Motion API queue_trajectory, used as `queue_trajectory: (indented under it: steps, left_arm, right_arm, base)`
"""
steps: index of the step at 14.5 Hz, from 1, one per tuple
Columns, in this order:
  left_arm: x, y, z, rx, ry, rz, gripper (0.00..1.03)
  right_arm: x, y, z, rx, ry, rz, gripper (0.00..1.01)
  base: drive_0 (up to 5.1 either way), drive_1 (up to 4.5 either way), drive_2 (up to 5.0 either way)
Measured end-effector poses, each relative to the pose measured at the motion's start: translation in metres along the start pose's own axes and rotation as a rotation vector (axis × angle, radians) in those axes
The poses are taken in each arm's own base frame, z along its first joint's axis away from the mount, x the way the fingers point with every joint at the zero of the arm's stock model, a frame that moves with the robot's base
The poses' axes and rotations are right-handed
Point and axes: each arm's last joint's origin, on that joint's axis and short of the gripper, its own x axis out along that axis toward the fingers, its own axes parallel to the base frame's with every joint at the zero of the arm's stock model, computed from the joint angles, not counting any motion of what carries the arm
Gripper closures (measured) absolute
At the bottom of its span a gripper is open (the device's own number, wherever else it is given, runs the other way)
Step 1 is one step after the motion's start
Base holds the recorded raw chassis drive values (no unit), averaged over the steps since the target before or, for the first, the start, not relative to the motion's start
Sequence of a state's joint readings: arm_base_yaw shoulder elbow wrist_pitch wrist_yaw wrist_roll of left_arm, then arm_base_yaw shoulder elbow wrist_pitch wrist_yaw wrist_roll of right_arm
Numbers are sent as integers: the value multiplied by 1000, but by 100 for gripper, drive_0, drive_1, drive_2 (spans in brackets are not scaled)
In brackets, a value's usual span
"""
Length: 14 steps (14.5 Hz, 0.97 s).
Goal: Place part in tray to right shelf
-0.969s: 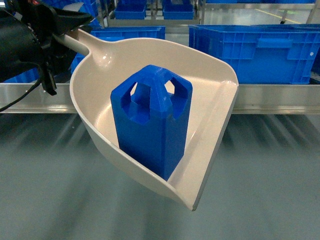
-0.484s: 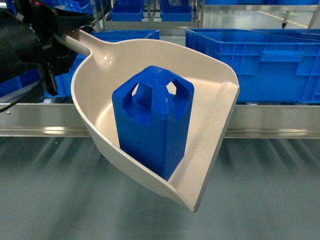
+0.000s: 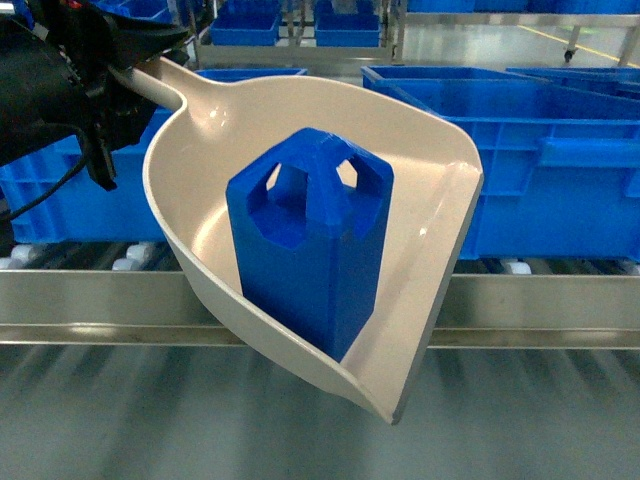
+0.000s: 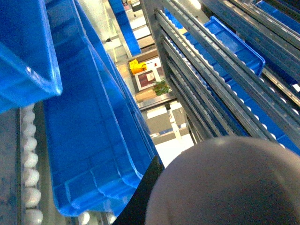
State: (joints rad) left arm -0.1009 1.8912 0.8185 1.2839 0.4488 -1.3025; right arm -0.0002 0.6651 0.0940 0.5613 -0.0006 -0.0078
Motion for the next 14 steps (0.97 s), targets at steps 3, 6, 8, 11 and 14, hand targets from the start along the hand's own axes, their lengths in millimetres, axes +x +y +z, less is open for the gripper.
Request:
queue_trajectory:
  steps: [3,6,8,11,14]
  left_arm:
    - [-1,1,2,0,-6,8,91]
    - [-1,1,2,0,-7,6,91]
    - [-1,1,2,1,-7,6,91]
    - [-1,1,2,1,-7,6,91]
    - [-1,1,2,1,-7,6,91]
  right_arm:
    - [1,0,-1,0,7,0,3]
    - [0,0,-1,0,5,0,3]
    - [0,0,-1,0,5,0,3]
    - [0,0,-1,0,5,0,3]
    - [0,0,-1,0,5,0,3]
  base:
    - [12,445,-421]
    - [12,445,-421]
    - [12,445,-421]
    - [12,445,-421]
    - [8,297,-281]
